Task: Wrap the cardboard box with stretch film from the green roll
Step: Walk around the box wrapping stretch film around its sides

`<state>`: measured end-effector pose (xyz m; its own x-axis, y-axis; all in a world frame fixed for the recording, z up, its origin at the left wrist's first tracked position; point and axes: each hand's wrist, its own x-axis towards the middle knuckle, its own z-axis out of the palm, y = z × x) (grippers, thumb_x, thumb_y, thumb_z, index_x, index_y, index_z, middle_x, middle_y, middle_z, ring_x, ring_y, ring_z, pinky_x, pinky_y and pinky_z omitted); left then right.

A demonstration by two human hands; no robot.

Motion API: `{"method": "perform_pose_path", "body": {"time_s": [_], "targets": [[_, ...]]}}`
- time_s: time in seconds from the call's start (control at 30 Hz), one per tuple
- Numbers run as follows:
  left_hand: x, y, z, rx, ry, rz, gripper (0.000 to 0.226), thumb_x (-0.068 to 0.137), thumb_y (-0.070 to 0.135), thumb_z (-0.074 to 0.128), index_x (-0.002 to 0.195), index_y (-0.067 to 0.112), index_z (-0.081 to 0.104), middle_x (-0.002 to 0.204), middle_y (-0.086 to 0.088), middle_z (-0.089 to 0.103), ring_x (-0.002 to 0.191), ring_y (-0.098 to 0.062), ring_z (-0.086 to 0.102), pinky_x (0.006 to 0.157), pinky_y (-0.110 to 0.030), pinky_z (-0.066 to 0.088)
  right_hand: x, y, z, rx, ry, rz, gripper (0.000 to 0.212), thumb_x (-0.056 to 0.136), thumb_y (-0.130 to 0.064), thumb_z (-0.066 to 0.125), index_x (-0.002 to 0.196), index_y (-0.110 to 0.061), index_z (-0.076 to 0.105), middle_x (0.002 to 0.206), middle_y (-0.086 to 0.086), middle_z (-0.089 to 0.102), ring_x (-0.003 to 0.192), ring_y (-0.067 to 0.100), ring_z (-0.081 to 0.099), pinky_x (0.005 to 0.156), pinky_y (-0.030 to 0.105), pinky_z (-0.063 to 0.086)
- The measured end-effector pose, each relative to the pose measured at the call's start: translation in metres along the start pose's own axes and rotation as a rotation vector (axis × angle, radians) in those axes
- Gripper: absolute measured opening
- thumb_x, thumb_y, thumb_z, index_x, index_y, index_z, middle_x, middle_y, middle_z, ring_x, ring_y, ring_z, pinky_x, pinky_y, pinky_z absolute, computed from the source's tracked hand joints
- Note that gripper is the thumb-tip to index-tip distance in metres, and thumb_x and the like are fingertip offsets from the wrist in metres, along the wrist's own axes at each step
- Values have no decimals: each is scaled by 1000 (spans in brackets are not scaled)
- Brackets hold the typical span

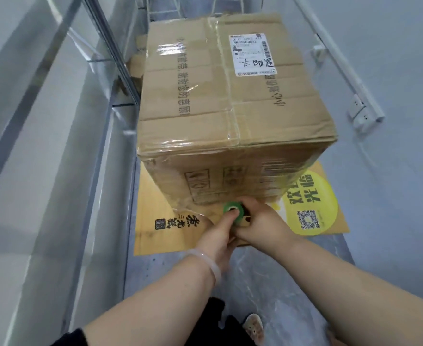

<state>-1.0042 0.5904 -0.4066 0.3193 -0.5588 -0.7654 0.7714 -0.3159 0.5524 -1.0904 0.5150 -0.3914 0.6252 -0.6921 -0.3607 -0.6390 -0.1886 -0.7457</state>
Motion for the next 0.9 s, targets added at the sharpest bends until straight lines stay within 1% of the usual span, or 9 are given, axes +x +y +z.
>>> {"method": "perform_pose_path", "body": {"time_s": [0.1, 0.2, 0.33, 0.43, 0.57, 0.7, 0.73, 0.83, 0.9], "targets": [[0, -6, 8, -61, -16, -6, 114, 83, 24, 78, 159, 28, -7, 128, -20, 66, 99, -26, 73, 80, -37, 60, -4, 4, 3, -134, 168, 6, 35, 73, -37, 67, 100, -22, 49, 93, 3, 58, 82, 25, 59, 59, 29, 39], [7, -12, 20, -101, -15, -25, 111, 89, 22, 74, 158, 26, -13, 135, -15, 62, 115, -25, 67, 97, -37, 54, -4, 10, 2, -239, 253, -8, 37, 82, -32, 63, 114, -18, 51, 107, 7, 57, 95, 31, 58, 63, 30, 35], [18, -19, 38, -12, -27, -17, 123, 62, 39, 80, 159, 16, 7, 141, -12, 58, 121, -23, 64, 98, -39, 54, -3, 16, -8, -58, 251, -9, 47, 81, -23, 64, 125, -32, 54, 120, -2, 53, 110, 17, 54, 84, 22, 41], [25, -16, 43, 71, 18, 18, 126, 53, 48, 78, 156, 14, 15, 137, -14, 60, 120, -26, 64, 104, -51, 50, -3, 18, -16, 114, 185, -32, 46, 76, -13, 67, 116, -34, 60, 115, -6, 57, 104, 7, 55, 84, 5, 38], [18, -8, 42, 127, 16, 14, 115, 47, 43, 83, 145, 14, 30, 124, -15, 65, 111, -25, 68, 102, -50, 53, -1, 24, -30, 133, 72, -40, 38, 71, -18, 69, 103, -34, 57, 99, -9, 66, 97, 8, 62, 80, 26, 50], [17, -18, 46, 36, 39, 33, 131, 73, 25, 84, 157, 27, -17, 126, -16, 64, 110, -24, 67, 102, -50, 52, 2, 27, -37, 4, 82, -98, 35, 66, -22, 72, 86, -37, 48, 85, -12, 58, 77, 1, 54, 60, 16, 38], [14, -20, 48, 21, 57, 54, 140, 70, 31, 88, 155, 31, -24, 131, -15, 62, 112, -24, 67, 100, -48, 53, 2, 29, -38, -15, 86, -102, 34, 65, -25, 73, 82, -36, 45, 83, -10, 55, 74, 1, 52, 58, 16, 37], [9, -34, 54, 57, 155, 79, 172, 28, 67, 94, 146, 50, -30, 149, -3, 50, 126, -22, 60, 109, -47, 47, 5, 33, -44, -61, 48, -102, 34, 63, -34, 72, 79, -34, 42, 82, -8, 53, 71, 8, 52, 56, 23, 38], [-1, -40, 58, 93, 196, 126, 161, 35, 69, 87, 145, 53, -30, 147, 11, 38, 134, -20, 51, 114, -46, 41, 10, 34, -48, -86, -19, -107, 33, 64, -36, 71, 86, -33, 47, 88, -9, 54, 78, 13, 55, 62, 25, 43]]}}
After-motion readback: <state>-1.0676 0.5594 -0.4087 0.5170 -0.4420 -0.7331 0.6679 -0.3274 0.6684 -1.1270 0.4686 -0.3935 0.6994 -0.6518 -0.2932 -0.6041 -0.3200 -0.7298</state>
